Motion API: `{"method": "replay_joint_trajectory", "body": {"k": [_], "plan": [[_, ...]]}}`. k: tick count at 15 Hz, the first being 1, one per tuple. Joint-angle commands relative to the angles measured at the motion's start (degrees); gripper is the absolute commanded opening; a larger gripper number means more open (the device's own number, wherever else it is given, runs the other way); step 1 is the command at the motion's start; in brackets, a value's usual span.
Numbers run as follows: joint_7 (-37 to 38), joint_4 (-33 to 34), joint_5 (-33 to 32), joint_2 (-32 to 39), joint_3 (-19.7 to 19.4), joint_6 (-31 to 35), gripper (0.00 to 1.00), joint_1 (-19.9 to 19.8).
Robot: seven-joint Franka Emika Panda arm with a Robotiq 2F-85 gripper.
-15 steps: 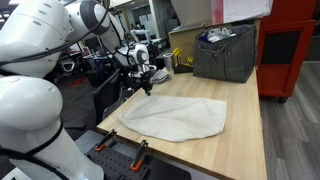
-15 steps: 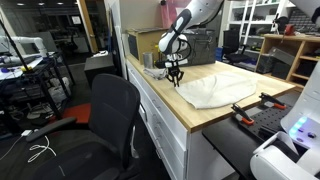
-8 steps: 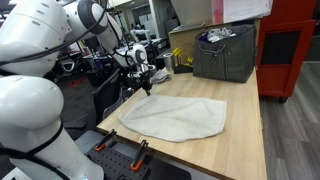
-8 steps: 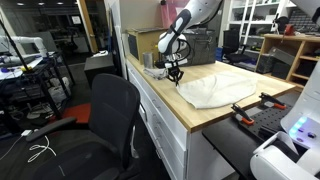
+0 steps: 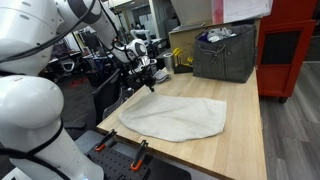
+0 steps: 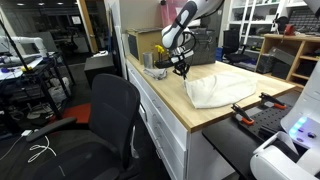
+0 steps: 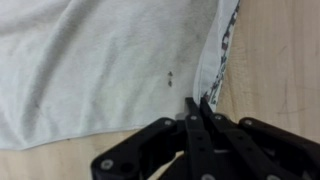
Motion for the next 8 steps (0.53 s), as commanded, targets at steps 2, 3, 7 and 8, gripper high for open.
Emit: {"method": "replay_joint_trajectory", "body": {"k": [2, 3, 7, 8], "plan": [[-1.8, -4.1, -5.7, -4.4, -1.7, -3.4, 0.01, -0.9], [-2.0, -4.3, -6.8, -4.5, -2.1, -3.7, 0.01, -1.3], [-1.1, -3.8, -10.8, -3.7, -4.5, -5.1, 0.01, -3.1], [-0.7, -4.1, -11.8, -3.7, -5.3, -5.4, 0.01, -3.6]]}}
